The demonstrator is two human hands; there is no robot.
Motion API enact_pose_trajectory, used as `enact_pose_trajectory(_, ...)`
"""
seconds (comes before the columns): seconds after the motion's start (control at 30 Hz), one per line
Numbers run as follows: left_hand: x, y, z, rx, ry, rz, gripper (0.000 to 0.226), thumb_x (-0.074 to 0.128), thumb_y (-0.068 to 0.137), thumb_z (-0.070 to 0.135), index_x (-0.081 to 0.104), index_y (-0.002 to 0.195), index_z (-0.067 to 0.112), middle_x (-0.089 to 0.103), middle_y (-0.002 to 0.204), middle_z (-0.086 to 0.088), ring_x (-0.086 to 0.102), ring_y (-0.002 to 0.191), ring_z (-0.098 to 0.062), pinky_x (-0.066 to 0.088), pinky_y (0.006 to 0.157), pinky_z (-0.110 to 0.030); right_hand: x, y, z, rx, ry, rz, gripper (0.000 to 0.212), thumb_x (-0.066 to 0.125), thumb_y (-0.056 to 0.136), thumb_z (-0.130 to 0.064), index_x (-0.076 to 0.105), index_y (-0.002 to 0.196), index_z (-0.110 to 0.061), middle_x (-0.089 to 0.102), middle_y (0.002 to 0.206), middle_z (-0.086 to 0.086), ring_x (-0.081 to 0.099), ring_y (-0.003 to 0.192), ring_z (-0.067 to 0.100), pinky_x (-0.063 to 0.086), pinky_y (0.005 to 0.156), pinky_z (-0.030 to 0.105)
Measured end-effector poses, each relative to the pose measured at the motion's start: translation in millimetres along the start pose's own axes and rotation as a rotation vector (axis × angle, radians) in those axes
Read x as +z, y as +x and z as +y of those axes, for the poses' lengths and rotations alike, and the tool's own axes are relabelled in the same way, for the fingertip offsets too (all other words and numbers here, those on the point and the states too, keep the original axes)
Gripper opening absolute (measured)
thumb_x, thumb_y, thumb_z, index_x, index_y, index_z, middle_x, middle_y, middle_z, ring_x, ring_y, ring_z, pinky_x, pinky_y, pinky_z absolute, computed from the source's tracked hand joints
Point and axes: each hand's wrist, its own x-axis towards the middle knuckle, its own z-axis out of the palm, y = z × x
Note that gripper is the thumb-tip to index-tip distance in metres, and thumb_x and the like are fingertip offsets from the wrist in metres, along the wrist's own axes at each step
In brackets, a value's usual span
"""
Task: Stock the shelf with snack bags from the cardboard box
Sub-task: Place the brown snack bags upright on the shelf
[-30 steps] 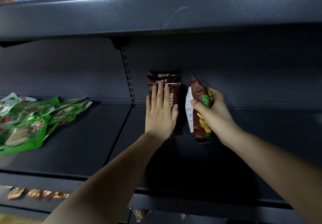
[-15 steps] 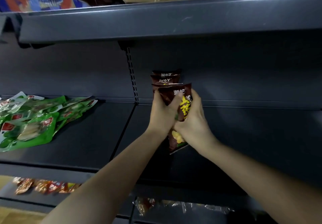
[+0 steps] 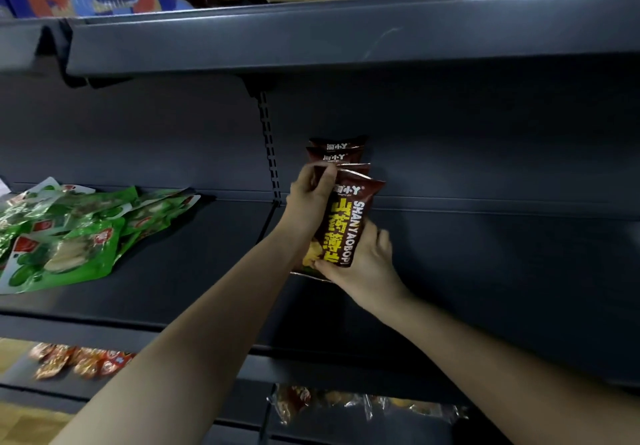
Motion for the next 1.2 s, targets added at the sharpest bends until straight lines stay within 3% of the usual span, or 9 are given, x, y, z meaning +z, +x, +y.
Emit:
enact_pose_trajectory(0.1,-1,-3,-15,-0.077,0.104,0.007,0.080,0.055,0.061,0.079,0.035,0.123,0.031,0.050,0.129,-0.003,0.052,0.119,-0.021,0.041,0.104,-0.045,10,3,-1,0.025,0.122,-0.020,0.100,0.079,0.064,-0.046,0.026,0.144,-0.020,0.040,0.135,0.000,0.036,0.128,0.015,0.037,0.100,0.028)
enact_pose_trajectory(0.2,-7,-14,-38,-0.054,0.128,-0.065,0.106,0.065,0.052,0.077,0.018,0.138,0.037,0.041,0.139,-0.001,0.047,0.126,-0.017,0.040,0.106,-0.043,14,11,3,0.029,0.143,-0.033,0.111,0.074,0.054,-0.050,0.020,0.147,-0.025,0.043,0.135,-0.003,0.044,0.126,0.016,0.047,0.099,0.038)
enact_pose_trajectory(0.33,-12,-23,-62,-0.025,0.178,-0.168,0.107,0.075,0.056,0.054,0.019,0.140,0.021,0.047,0.136,-0.001,0.053,0.121,-0.011,0.046,0.101,-0.031,5,18,11,0.021,0.161,-0.151,0.098,0.075,0.069,-0.028,0.018,0.149,-0.029,0.038,0.136,-0.002,0.037,0.125,0.013,0.037,0.091,0.027)
enact_pose_trajectory(0.47,-7,-20,-67,-0.053,0.174,-0.088,0.093,0.078,0.050,0.059,0.037,0.127,0.028,0.053,0.128,-0.002,0.059,0.111,-0.011,0.049,0.098,-0.036,2,22,12,-0.036,0.111,-0.137,0.087,0.075,0.072,-0.028,0.027,0.145,-0.028,0.039,0.127,0.000,0.037,0.116,0.010,0.040,0.097,0.030)
enact_pose_trajectory(0.63,-5,-9,-67,-0.006,0.181,0.005,0.090,0.080,0.049,0.056,0.037,0.124,0.029,0.056,0.124,0.003,0.058,0.113,-0.010,0.050,0.096,-0.038,-4,28,10,-0.075,0.176,-0.131,0.087,0.075,0.073,-0.023,0.027,0.145,-0.030,0.034,0.125,-0.007,0.035,0.116,0.003,0.035,0.094,0.023)
enact_pose_trajectory(0.9,-10,11,-90,-0.109,0.374,0.003,0.094,0.068,0.041,0.085,0.051,0.117,0.032,0.060,0.114,0.002,0.057,0.111,-0.020,0.050,0.094,-0.045,10,42,20,0.071,0.020,-0.197,0.106,0.059,0.045,-0.057,0.027,0.142,-0.028,0.041,0.127,0.000,0.047,0.118,0.020,0.047,0.097,0.044)
enact_pose_trajectory(0.97,-8,-2,-71,-0.043,0.454,0.027,0.100,0.071,0.048,0.076,0.043,0.130,0.025,0.049,0.125,0.001,0.045,0.122,-0.016,0.041,0.105,-0.043,13,46,25,0.066,0.021,-0.196,0.106,0.061,0.043,-0.059,0.030,0.140,-0.030,0.045,0.126,-0.001,0.051,0.114,0.019,0.052,0.091,0.043)
enact_pose_trajectory(1.07,-4,-13,-50,0.176,0.446,0.171,0.111,0.079,0.064,0.050,0.014,0.148,0.016,0.028,0.143,-0.005,0.026,0.135,-0.015,0.027,0.113,-0.037,17,49,31,0.068,-0.004,-0.202,0.108,0.066,0.043,-0.064,0.030,0.140,-0.032,0.048,0.126,-0.004,0.053,0.115,0.017,0.052,0.092,0.040)
enact_pose_trajectory(1.2,14,-7,-38,0.249,0.452,0.237,0.109,0.068,0.076,0.051,-0.002,0.150,0.012,0.016,0.153,-0.007,0.019,0.143,-0.021,0.027,0.114,-0.047,24,51,32,0.059,0.021,-0.170,0.109,0.072,0.044,-0.072,0.029,0.139,-0.040,0.050,0.128,-0.010,0.052,0.119,0.014,0.050,0.094,0.041)
